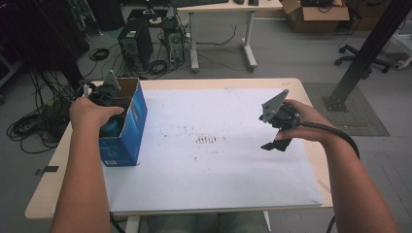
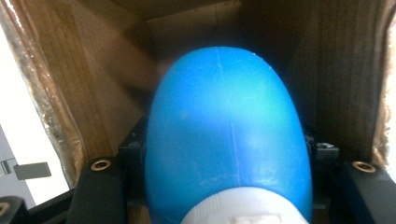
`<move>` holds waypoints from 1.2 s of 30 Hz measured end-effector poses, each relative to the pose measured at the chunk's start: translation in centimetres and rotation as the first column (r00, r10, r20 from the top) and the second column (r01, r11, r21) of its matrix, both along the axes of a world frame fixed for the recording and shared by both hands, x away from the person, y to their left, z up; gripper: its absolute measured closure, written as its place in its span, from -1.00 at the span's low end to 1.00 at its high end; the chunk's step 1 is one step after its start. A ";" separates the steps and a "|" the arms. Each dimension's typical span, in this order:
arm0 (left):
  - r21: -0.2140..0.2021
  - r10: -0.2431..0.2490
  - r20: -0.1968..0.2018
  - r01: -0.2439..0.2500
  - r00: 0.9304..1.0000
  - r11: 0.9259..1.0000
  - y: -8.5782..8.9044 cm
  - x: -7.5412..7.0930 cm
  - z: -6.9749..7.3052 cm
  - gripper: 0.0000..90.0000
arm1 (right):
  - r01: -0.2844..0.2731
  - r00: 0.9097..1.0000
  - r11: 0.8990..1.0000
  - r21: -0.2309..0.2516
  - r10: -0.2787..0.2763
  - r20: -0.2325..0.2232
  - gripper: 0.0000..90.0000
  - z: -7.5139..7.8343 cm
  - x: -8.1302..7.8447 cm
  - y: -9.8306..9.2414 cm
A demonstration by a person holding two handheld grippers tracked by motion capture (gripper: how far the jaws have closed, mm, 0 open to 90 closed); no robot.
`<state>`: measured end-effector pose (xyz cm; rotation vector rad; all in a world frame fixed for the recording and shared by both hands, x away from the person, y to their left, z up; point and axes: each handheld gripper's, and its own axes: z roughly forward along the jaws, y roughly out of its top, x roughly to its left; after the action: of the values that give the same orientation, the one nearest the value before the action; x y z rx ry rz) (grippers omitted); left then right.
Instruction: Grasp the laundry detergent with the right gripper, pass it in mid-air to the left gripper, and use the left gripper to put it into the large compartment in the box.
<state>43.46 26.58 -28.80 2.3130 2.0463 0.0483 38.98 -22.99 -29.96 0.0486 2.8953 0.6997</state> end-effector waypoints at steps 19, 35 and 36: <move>0.012 0.003 0.004 -0.003 1.000 1.000 -0.2 0.0 0.1 -0.28 | 0.001 1.000 1.000 0.008 -0.001 0.001 -0.94 0.0 -0.1 0.0; 0.024 0.015 0.024 -0.015 1.000 1.000 -0.1 -0.4 1.2 -0.36 | -0.001 1.000 1.000 0.008 0.001 0.004 -0.94 0.2 -0.1 0.0; 0.024 0.017 0.029 -0.018 0.999 1.000 -0.1 -0.4 1.3 -0.36 | -0.002 1.000 1.000 0.008 0.002 0.005 -0.94 0.3 -0.1 0.0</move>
<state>43.03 26.45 -27.47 2.2944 2.0641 0.1063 38.86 -22.98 -29.69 0.0443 2.8883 0.7100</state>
